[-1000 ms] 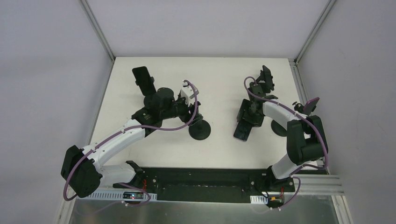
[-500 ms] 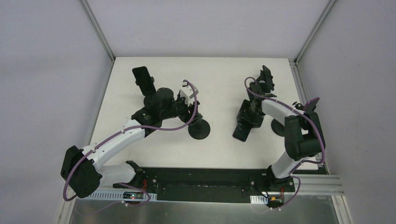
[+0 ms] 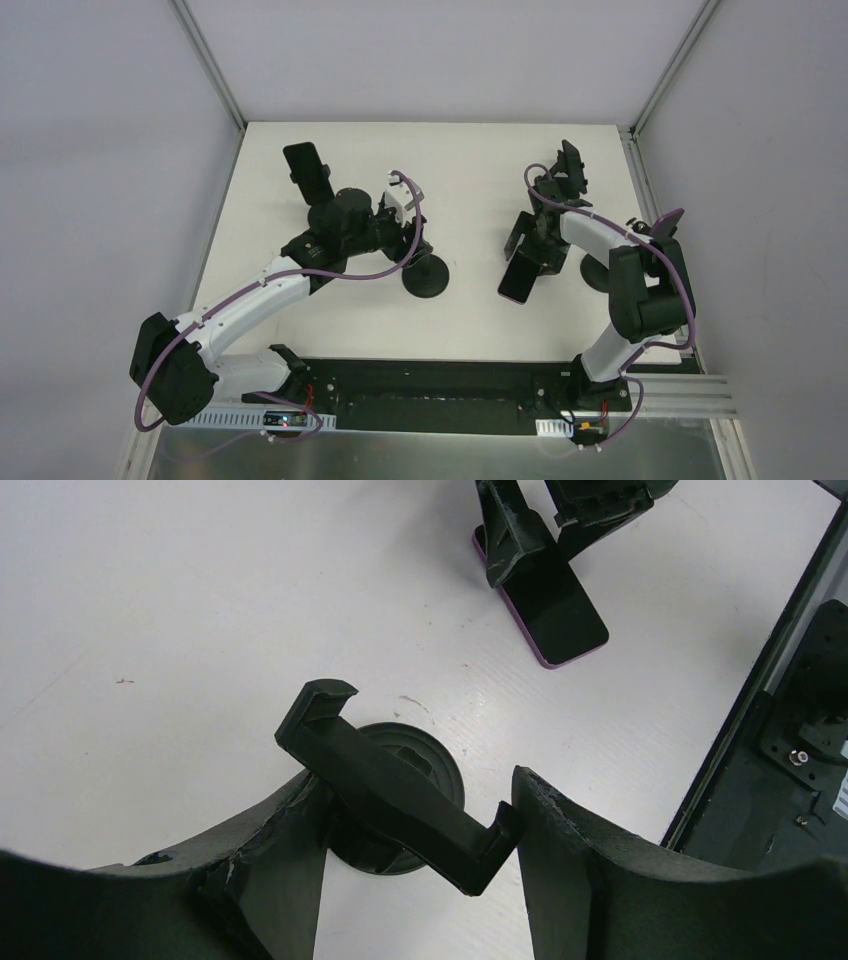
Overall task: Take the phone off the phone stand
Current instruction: Place the phone at the center of the board.
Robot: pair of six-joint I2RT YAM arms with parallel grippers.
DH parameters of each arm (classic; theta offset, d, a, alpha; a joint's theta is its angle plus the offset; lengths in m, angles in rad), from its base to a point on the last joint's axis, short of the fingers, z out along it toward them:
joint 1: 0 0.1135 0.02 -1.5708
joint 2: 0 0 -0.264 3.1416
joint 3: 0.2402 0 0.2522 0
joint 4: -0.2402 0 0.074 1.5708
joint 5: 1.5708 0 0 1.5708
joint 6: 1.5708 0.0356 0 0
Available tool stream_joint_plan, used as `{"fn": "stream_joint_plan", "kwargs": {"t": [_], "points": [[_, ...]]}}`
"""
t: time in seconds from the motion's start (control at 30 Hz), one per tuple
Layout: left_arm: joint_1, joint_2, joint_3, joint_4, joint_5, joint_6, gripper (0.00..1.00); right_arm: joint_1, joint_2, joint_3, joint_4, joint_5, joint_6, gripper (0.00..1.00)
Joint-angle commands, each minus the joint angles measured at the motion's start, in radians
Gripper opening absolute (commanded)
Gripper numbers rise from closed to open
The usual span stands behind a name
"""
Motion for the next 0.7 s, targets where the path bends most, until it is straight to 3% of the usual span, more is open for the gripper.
{"fn": "stream_joint_plan", "kwargs": {"t": [0.0,0.37,0.67], "points": [[0.013,-0.019,-0.008,-0.007,-0.036,0.013,0.0,-0.005,0.006,0.038,-0.042,0.024,0.017,0.88],[0.022,0.053,0.082,-0.007,-0.051,0.057,0.0,-0.005,-0.157,0.049,-0.058,0.076,-0.015,0.88],[0.102,0.185,0.24,-0.007,-0.004,0.089,0.0,0.007,-0.245,0.062,-0.113,0.064,-0.047,0.88]]}}
